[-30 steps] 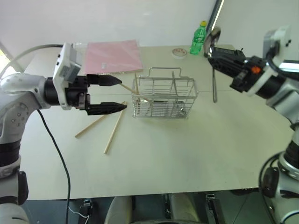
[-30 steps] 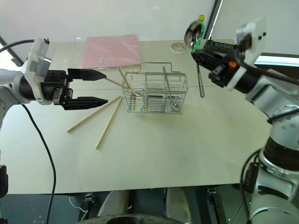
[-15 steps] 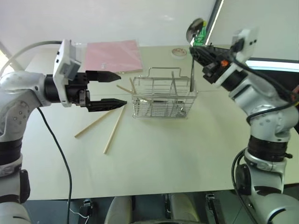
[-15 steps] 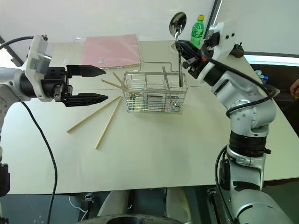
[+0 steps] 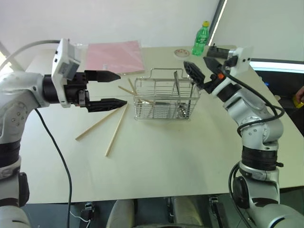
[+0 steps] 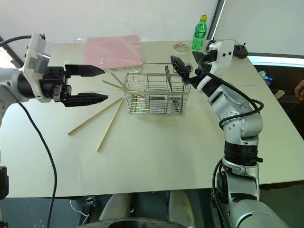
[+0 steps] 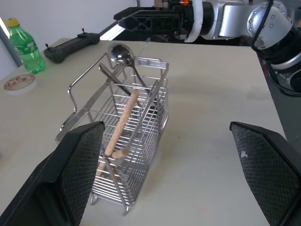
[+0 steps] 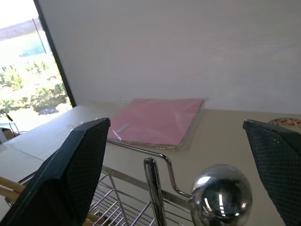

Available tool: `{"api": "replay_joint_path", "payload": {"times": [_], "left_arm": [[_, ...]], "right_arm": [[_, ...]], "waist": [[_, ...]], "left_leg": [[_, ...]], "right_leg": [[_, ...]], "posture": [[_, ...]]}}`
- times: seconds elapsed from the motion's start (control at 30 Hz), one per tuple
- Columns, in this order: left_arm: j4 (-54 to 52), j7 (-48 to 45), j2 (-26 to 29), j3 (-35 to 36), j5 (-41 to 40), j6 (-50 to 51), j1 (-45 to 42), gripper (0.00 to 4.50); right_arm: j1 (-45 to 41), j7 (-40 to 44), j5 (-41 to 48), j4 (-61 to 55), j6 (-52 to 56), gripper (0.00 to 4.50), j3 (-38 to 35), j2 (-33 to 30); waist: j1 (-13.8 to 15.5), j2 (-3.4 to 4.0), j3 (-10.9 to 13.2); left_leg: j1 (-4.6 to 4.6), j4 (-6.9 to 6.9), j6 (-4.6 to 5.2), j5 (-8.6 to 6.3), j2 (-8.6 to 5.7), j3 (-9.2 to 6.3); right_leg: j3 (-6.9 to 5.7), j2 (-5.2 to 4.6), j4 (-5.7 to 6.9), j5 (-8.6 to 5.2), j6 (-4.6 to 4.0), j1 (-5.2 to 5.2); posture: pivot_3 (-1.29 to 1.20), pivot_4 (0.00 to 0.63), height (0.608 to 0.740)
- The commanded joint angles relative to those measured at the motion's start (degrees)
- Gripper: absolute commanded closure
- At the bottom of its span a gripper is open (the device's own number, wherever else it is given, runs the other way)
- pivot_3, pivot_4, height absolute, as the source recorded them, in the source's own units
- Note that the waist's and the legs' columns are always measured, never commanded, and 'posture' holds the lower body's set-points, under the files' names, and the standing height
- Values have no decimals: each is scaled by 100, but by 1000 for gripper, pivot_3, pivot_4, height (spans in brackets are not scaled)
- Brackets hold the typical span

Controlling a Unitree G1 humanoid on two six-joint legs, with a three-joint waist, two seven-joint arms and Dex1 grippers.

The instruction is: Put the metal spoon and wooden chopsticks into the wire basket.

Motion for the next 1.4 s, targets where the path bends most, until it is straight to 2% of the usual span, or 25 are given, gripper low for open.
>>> {"api": "replay_joint_path", "payload": {"times": [0.03, 0.13, 0.27, 0.4, 0.47, 0.57, 0.7, 0.83, 0.93, 1.07, 1.17, 1.4], "left_arm": [[171, -90, 84, 38, 143, -164, -279, 0], [518, -192, 127, 49, 266, -202, -482, 0], [1170, -347, 244, 67, 498, -319, -801, 0], [2047, -820, 467, -296, 1239, -1047, -835, 0], [2368, -980, 458, -424, 1454, -1270, -893, 0], [2873, -1225, 400, -719, 1897, -1723, -1018, 0], [3890, -1668, 221, -1216, 2534, -2382, -1392, 0], [5286, -1852, -233, -1726, 3307, -3170, -2000, 0], [6337, -1716, -583, -1966, 3840, -3829, -2397, 0], [7775, -831, -1359, -2206, 4547, -4378, -2842, 0], [8249, -552, -1770, -2292, 4873, -4567, -3017, 0], [8721, 281, -2323, -2436, 5578, -4771, -3162, 0]], "right_arm": [[-59, 53, 209, -491, 170, 90, -316, -371], [-53, 339, 446, -767, 531, 90, -463, -960], [227, 1139, 1060, -1280, 1095, 90, -855, -2086], [1423, 2426, 1732, -2081, 1508, 90, -1662, -3318], [1884, 2778, 1978, -2363, 1536, 90, -1905, -3575], [2369, 2787, 2444, -2741, 1665, 90, -2203, -3597], [2860, 2369, 2677, -3158, 1650, 90, -2273, -3380], [3232, 1872, 2784, -3467, 1549, 90, -2306, -3129], [3440, 1580, 2943, -3679, 1484, 90, -2386, -3026], [3753, 987, 3284, -3996, 1411, 90, -2540, -2934], [4070, 669, 3548, -4198, 1334, 90, -2700, -2949], [4634, 27, 4055, -4473, 1049, 90, -3038, -3003]], "waist": [[10, 1, 0], [13, 2, 1], [17, -1, 0], [22, -3, -2], [20, -6, -2], [2, -6, -2], [32, -13, -3], [120, -18, -5], [173, -21, -5], [187, -30, -3], [169, -37, 0], [161, -45, 2]], "left_leg": [[0, 0, 0, 0, 0, 0], [0, 0, 0, 0, -1, 1], [-3, -2, 1, -1, -1, 1], [1, -14, 8, -5, 0, 2], [3, -19, 12, -7, -1, 4], [5, -13, 13, -8, 2, 10], [2, 7, 12, -8, 7, 9], [-3, 14, 12, -8, 5, 10], [-13, 16, 12, -8, -1, 10], [-20, 15, 22, -14, -6, 6], [-23, 17, 24, -15, -6, 6], [-8, 16, 26, -16, -1, 5]], "right_leg": [[0, 0, 0, 0, 0, 0], [0, -1, -5, 0, 0, 4], [-1, -1, -9, -1, 1, 2], [-1, -1, -15, -5, 5, 4], [-1, -2, -19, -6, 5, 6], [0, -4, -18, -5, 4, 6], [-2, -6, -18, -2, 0, 8], [-3, -17, -22, -2, -2, 11], [-3, -19, -25, -1, -2, 8], [-5, -19, -26, -1, 2, 7], [-5, -18, -26, 0, 5, 7], [-6, -12, -19, 5, 14, 11]], "posture": [[0, 150, 721], [0, 150, 721], [0, 150, 721], [0, 150, 721], [0, 150, 721], [0, 150, 721], [0, 150, 721], [0, 150, 721], [0, 150, 721], [0, 150, 721], [0, 150, 721], [0, 150, 721]]}}
